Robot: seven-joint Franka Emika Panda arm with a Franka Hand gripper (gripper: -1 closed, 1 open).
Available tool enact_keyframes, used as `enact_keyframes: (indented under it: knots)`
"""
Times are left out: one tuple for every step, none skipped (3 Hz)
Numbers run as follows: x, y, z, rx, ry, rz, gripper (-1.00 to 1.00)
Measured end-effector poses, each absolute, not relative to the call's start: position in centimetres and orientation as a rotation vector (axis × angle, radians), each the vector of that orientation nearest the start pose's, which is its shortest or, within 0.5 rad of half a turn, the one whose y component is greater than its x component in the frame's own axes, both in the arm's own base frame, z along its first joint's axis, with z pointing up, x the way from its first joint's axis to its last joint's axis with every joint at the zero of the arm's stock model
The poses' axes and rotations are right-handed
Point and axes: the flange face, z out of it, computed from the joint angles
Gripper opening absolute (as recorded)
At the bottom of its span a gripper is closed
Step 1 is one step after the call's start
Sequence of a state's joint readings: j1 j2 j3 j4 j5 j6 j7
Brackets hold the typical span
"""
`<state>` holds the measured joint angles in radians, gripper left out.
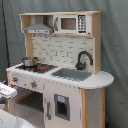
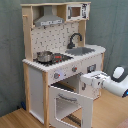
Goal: Play with the kitchen
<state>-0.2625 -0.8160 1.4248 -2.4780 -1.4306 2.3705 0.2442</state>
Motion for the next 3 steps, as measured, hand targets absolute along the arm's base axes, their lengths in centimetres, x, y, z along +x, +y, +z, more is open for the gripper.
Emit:
enact_keyframes:
  knots:
    - [16.9, 46.5, 39.1, 0.627, 1.324, 0.855, 1.00]
    - [12.9, 50.1, 41.0, 0.635, 1.317, 0.985, 1.00]
    - [9.8, 52.6, 41.4, 0.641, 1.310, 1.102, 1.00]
